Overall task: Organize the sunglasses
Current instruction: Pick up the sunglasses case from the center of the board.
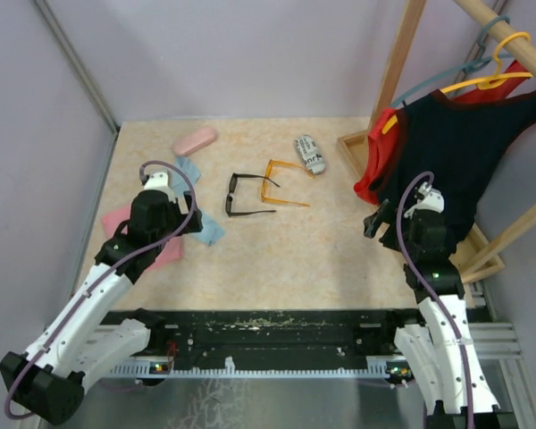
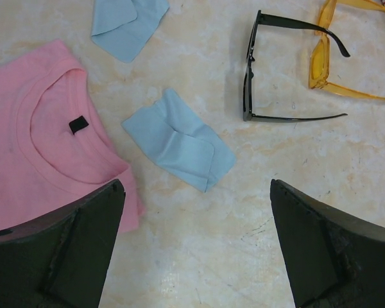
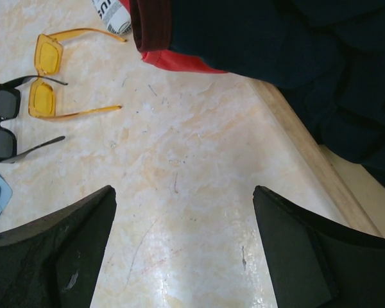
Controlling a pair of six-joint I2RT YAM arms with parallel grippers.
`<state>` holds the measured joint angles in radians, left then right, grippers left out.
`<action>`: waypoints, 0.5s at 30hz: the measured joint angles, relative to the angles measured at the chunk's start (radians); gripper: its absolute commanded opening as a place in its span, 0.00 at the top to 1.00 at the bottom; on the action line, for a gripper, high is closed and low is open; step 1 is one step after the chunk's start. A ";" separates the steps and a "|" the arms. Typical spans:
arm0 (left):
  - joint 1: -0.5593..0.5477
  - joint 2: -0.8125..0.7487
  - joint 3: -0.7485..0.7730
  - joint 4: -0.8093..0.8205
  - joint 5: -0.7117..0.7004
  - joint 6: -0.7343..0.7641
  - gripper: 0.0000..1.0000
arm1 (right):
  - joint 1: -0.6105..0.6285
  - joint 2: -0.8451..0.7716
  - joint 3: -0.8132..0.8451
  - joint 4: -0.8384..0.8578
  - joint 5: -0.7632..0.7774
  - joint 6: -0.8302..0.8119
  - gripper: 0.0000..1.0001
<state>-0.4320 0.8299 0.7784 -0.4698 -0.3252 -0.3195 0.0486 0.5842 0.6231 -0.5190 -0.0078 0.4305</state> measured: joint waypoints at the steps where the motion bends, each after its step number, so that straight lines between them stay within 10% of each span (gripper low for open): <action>1: 0.001 0.018 0.006 0.002 0.006 0.008 0.00 | -0.001 0.008 0.000 -0.003 -0.010 0.000 0.12; 15: 0.003 0.422 0.315 0.105 0.137 0.186 0.00 | -0.006 0.062 0.000 -0.013 -0.100 -0.004 0.13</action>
<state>-0.4290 1.2518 1.0931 -0.3649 -0.1883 -0.1333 0.0425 0.6460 0.6231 -0.5323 -0.1081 0.4263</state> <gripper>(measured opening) 0.997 0.876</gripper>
